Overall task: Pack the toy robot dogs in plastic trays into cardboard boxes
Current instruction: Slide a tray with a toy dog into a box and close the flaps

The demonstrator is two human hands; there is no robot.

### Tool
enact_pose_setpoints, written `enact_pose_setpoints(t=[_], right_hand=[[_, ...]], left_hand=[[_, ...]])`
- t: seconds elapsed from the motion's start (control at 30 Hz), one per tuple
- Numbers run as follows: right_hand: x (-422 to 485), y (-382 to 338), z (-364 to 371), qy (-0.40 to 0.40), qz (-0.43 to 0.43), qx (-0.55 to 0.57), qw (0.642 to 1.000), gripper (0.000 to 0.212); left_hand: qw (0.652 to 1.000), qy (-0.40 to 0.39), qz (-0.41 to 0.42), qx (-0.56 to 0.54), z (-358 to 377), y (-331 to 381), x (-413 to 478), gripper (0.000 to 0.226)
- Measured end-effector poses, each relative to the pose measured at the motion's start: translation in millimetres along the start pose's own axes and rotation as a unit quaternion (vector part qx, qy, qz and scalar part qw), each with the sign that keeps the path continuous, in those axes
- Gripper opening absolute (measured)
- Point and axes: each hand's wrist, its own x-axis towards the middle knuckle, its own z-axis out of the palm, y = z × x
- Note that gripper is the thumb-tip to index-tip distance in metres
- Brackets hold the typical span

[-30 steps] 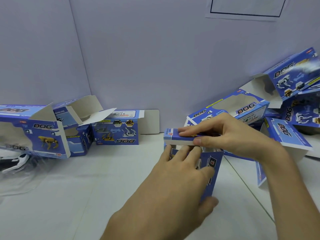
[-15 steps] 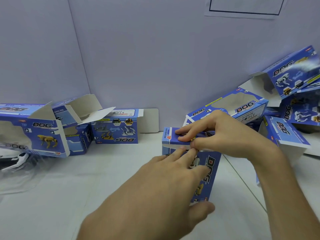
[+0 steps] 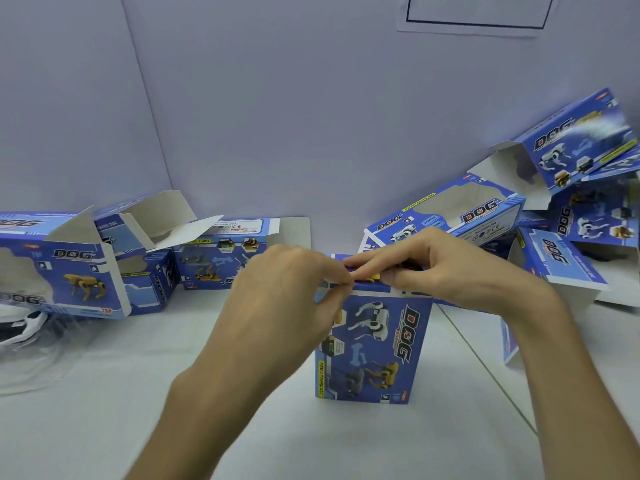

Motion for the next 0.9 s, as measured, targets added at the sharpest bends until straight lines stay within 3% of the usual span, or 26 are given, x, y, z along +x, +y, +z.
enact_pose_setpoints(t=[0.1,0.23,0.37,0.67,0.9], right_hand=[[0.3,5.1,-3.1,0.030,0.024,-0.008,0.999,0.034],[-2.7,13.0,-5.0,0.014,0.086,0.041,0.995,0.053],[-3.9,18.4,-3.4,0.012,0.079,0.056,0.995,0.046],[2.4,17.4,-4.0,0.011,0.108,0.022,0.994,0.034],[-0.5,13.2,-2.0,0.028,0.117,0.036,0.992,0.057]], left_hand=[[1.000,-0.006,0.001,-0.011,-6.5,-2.8,-2.5,0.023],[0.999,-0.038,0.018,0.008,-14.0,-2.5,-4.6,0.037],[0.998,-0.038,0.035,0.037,-11.2,-1.0,-2.9,0.041],[0.999,-0.017,0.033,0.012,-2.7,-8.0,-3.5,0.031],[0.997,-0.008,0.033,-0.069,-2.4,-15.9,0.2,0.018]])
